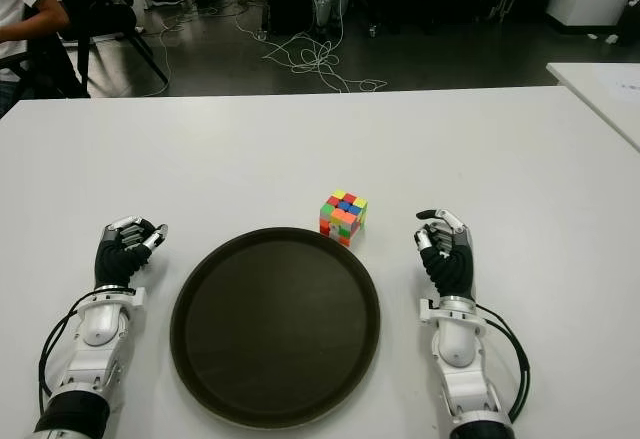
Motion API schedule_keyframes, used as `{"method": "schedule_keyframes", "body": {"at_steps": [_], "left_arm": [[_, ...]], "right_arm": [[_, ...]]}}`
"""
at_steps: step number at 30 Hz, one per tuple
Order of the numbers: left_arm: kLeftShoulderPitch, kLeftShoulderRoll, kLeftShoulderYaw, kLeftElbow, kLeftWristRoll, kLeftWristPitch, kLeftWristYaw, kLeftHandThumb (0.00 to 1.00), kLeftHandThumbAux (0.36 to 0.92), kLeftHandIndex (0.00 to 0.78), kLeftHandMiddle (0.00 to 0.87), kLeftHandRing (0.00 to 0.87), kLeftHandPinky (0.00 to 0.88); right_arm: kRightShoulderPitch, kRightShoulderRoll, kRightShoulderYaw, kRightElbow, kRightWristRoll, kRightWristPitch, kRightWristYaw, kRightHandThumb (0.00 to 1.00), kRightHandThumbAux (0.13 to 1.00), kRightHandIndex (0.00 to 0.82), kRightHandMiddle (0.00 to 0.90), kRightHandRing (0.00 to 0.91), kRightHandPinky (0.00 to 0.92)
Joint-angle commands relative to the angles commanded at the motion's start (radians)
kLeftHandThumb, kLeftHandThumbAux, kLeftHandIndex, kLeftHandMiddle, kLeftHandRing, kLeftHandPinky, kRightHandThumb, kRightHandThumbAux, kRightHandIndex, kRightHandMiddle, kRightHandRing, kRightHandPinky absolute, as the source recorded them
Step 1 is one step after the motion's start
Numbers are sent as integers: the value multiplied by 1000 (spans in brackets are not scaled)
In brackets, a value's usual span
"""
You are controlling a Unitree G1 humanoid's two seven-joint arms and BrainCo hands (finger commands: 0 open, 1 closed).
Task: Pick up the Rubik's Cube and put it in the plate
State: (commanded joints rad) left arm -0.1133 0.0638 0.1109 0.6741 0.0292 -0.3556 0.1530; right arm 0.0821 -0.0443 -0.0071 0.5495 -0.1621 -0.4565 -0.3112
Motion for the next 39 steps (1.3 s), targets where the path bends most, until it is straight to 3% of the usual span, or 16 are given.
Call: {"method": "schedule_keyframes", "body": {"at_steps": [4,13,27,39], "left_arm": [[-1,0,0,-6,1,6,2,206,803,613,770,782,776],[-10,10,-9,-34,32,43,34,190,804,649,787,798,795],[-52,27,-13,5,51,38,51,184,811,653,788,796,789],[-128,52,-4,114,65,18,91,182,810,644,783,797,798]], "right_arm": [[-2,-3,2,-1,-3,0,4,686,730,433,766,778,771],[-59,-49,11,32,-17,-36,29,687,729,433,762,777,770],[-135,-88,5,109,-31,-120,19,685,729,431,744,771,778],[-173,-87,3,65,-61,-76,-15,687,728,433,752,784,797]]}}
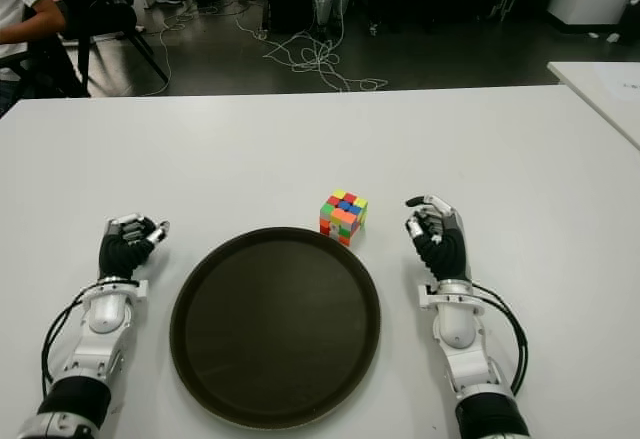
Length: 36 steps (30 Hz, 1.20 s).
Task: Pick up the Rubik's Cube and put it in the plate
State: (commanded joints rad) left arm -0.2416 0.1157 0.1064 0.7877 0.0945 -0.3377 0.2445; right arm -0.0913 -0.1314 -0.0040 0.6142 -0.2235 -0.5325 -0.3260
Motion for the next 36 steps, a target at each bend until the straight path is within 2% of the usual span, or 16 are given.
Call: {"method": "schedule_keyframes", "body": {"at_steps": [11,16,19,21,26,28,30,33,36], "left_arm": [[-105,44,11,167,9,-72,35,174,817,638,779,789,782],[-164,87,-12,267,58,-112,88,163,818,621,765,774,758],[-195,111,-20,336,75,-126,104,174,822,598,749,760,745],[-205,116,-24,358,81,-134,113,183,818,578,737,748,731],[-229,126,-38,399,104,-136,144,206,796,549,709,724,710],[-238,131,-44,413,111,-131,153,209,782,540,693,714,710],[-249,137,-51,429,119,-124,159,209,755,521,649,686,705],[-257,139,-59,444,126,-123,165,207,739,505,620,665,695],[-263,142,-68,457,136,-124,174,213,725,492,635,685,716]], "right_arm": [[-13,-10,3,-88,-25,67,7,679,732,429,755,799,806],[-88,-36,1,4,-32,61,19,680,732,429,754,798,813],[-112,-54,16,33,-65,59,11,682,732,430,726,763,766],[-120,-60,21,43,-78,56,7,680,732,428,687,726,726],[-163,-104,61,66,-164,97,-14,676,734,424,606,658,672],[-177,-116,81,57,-203,128,-21,674,735,421,553,605,622],[-188,-129,100,41,-239,161,-24,668,738,408,426,480,523],[-195,-137,113,25,-259,189,-21,664,740,400,347,404,465],[-196,-141,119,7,-265,210,-9,666,738,397,293,351,427]]}}
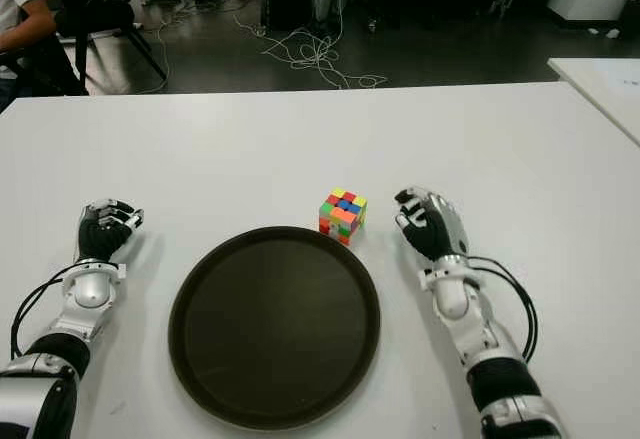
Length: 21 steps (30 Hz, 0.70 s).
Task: Pick up the Rubik's Cube and put it in the plate
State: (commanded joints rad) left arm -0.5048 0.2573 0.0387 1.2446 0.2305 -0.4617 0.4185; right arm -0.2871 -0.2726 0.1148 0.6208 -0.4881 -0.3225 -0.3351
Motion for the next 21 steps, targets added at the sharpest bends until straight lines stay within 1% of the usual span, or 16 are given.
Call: {"method": "schedule_keyframes", "body": {"at_steps": [2,3,4,5,6,7,9,11,12,14,16,18,21], "left_arm": [[-2,1,-5,5,5,-3,5,217,720,490,650,699,730],[-2,1,-10,7,9,-6,8,215,717,484,663,712,737],[-3,2,-13,9,12,-8,11,214,717,480,668,716,739],[-3,2,-16,11,14,-9,12,210,717,473,675,722,743],[-3,1,-19,13,15,-9,13,208,717,462,681,731,749],[-3,1,-20,16,16,-9,12,208,717,458,684,734,752],[-4,1,-23,20,18,-9,12,208,714,425,691,747,761],[-6,2,-27,25,19,-6,10,208,712,395,697,756,765],[-7,2,-29,28,20,-5,9,198,716,364,701,763,768],[-8,2,-32,31,20,-2,9,188,721,336,704,769,770],[-10,1,-34,34,21,2,8,180,731,313,702,770,772],[-12,-1,-39,36,24,10,7,145,758,255,693,763,759],[-15,-4,-45,36,28,25,9,121,782,213,683,753,744]], "right_arm": [[1,-1,3,-15,2,14,10,667,737,397,275,332,408],[2,-2,4,-28,4,25,19,527,740,294,262,322,406],[2,-2,6,-38,6,34,27,473,741,255,252,311,396],[3,-3,7,-51,8,44,37,394,743,200,238,296,382],[4,-4,7,-59,10,52,45,327,742,159,224,279,363],[5,-5,9,-73,10,65,55,302,741,145,218,273,357],[7,-8,13,-95,6,88,73,221,737,102,189,234,299],[7,-10,21,-122,-2,117,95,177,733,81,163,199,243],[7,-10,25,-135,-6,131,105,150,730,66,138,166,201],[7,-12,31,-155,-10,151,120,125,727,52,116,138,163],[7,-15,36,-168,-12,164,133,103,723,42,102,122,147],[4,-21,45,-184,-21,177,149,73,714,30,93,117,146],[0,-30,59,-198,-36,190,165,38,699,16,85,113,143]]}}
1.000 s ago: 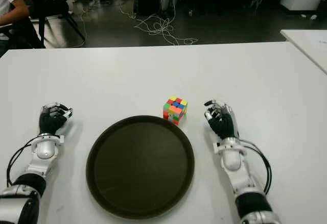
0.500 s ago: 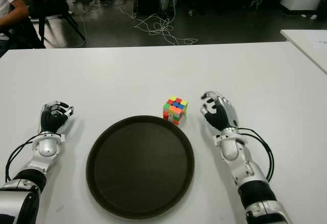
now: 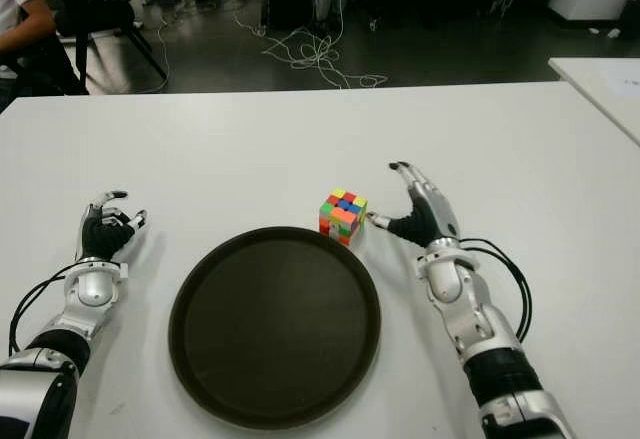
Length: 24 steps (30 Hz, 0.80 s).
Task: Pick up the Rubik's Cube and put it in the plate
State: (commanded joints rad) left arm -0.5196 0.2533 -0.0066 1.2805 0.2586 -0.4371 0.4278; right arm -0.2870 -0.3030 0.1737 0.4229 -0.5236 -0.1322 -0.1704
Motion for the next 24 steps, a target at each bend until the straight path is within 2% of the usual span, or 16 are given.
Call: {"method": "schedule_keyframes", "body": {"at_steps": [5,12,15,18,21,24], "left_arm": [[-4,-5,-10,-2,6,28,12,118,808,187,654,726,723],[-10,-12,-25,-10,11,66,25,110,806,180,603,674,650],[-11,-12,-34,-12,15,77,31,97,798,175,519,573,538],[-11,-13,-39,-13,17,83,38,115,787,179,447,490,467],[-11,-13,-45,-11,19,89,44,138,784,188,386,428,427],[-12,-12,-54,-12,24,96,53,143,779,189,368,406,416]], "right_arm": [[-6,-9,18,-18,-20,16,18,13,671,2,69,92,89],[-14,-29,43,-56,-50,46,58,0,623,0,40,62,55],[-17,-37,55,-81,-69,73,78,0,604,0,14,44,53],[-13,-41,61,-120,-80,101,100,0,587,0,4,36,50],[-8,-47,64,-157,-85,122,121,0,570,0,1,29,50],[-5,-53,65,-183,-88,135,139,0,553,0,0,24,55]]}}
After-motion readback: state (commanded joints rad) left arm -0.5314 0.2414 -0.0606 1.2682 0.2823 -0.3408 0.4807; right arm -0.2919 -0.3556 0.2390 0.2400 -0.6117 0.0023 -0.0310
